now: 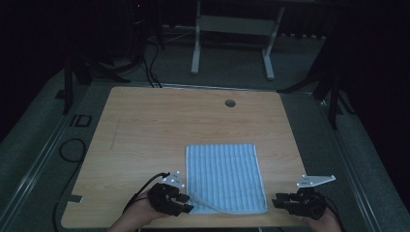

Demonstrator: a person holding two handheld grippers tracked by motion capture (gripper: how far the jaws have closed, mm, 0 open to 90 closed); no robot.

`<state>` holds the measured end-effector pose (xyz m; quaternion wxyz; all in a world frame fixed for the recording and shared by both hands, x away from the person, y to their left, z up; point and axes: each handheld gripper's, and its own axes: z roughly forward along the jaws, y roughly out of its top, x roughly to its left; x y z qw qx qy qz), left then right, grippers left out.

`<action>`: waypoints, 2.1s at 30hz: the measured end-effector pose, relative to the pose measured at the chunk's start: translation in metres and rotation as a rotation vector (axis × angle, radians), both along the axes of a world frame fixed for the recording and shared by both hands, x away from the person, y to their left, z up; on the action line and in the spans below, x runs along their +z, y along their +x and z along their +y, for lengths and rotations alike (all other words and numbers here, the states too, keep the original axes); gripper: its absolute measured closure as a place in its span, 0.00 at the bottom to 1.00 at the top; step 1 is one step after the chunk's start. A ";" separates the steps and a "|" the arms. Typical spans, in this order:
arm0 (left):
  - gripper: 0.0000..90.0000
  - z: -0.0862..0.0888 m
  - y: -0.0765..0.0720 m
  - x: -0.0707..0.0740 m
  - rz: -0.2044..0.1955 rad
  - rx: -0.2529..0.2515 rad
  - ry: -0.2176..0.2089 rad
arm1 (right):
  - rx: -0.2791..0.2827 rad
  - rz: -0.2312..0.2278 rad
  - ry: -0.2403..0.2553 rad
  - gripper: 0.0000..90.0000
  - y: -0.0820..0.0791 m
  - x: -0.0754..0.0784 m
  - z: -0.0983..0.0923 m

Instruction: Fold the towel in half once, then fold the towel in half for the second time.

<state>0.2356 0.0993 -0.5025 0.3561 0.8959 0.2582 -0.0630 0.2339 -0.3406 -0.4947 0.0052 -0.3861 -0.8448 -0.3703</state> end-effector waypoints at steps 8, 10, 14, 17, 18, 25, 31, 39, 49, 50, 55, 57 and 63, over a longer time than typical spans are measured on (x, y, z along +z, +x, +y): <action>0.57 -0.006 0.016 -0.007 -0.006 0.032 0.055 | 0.043 -0.039 -0.066 0.67 0.023 -0.002 0.026; 0.57 -0.007 0.022 -0.010 -0.003 0.039 0.062 | 0.053 -0.045 -0.076 0.65 0.031 -0.004 0.033; 0.53 -0.007 0.034 -0.013 -0.016 0.073 0.092 | 0.067 -0.055 -0.093 0.61 0.052 -0.006 0.043; 0.49 -0.005 0.044 -0.013 -0.016 0.102 0.110 | 0.073 -0.063 -0.120 0.59 0.068 -0.007 0.049; 0.47 -0.003 0.047 -0.012 -0.013 0.112 0.118 | 0.075 -0.058 -0.125 0.59 0.073 -0.008 0.050; 0.43 0.008 0.073 -0.008 -0.021 0.189 0.149 | 0.057 -0.058 -0.176 0.57 0.105 -0.009 0.055; 0.43 0.018 0.099 -0.003 -0.063 0.243 0.202 | 0.029 -0.050 -0.216 0.54 0.129 -0.005 0.059; 0.43 0.025 0.144 -0.005 -0.035 0.341 0.175 | -0.011 -0.049 -0.252 0.52 0.168 0.008 0.060; 0.40 0.007 0.180 -0.015 -0.022 0.338 0.176 | -0.049 -0.004 -0.243 0.48 0.204 0.009 0.064; 0.40 0.005 0.182 -0.016 -0.019 0.341 0.183 | -0.056 -0.003 -0.248 0.48 0.207 0.009 0.064; 0.40 0.000 0.190 -0.020 -0.027 0.330 0.192 | -0.079 0.017 -0.264 0.48 0.221 0.006 0.064; 0.40 0.000 0.192 -0.021 -0.014 0.328 0.181 | -0.087 0.027 -0.268 0.48 0.226 0.003 0.064; 0.43 -0.003 0.198 -0.026 -0.002 0.304 0.160 | -0.079 0.081 -0.268 0.51 0.231 -0.011 0.068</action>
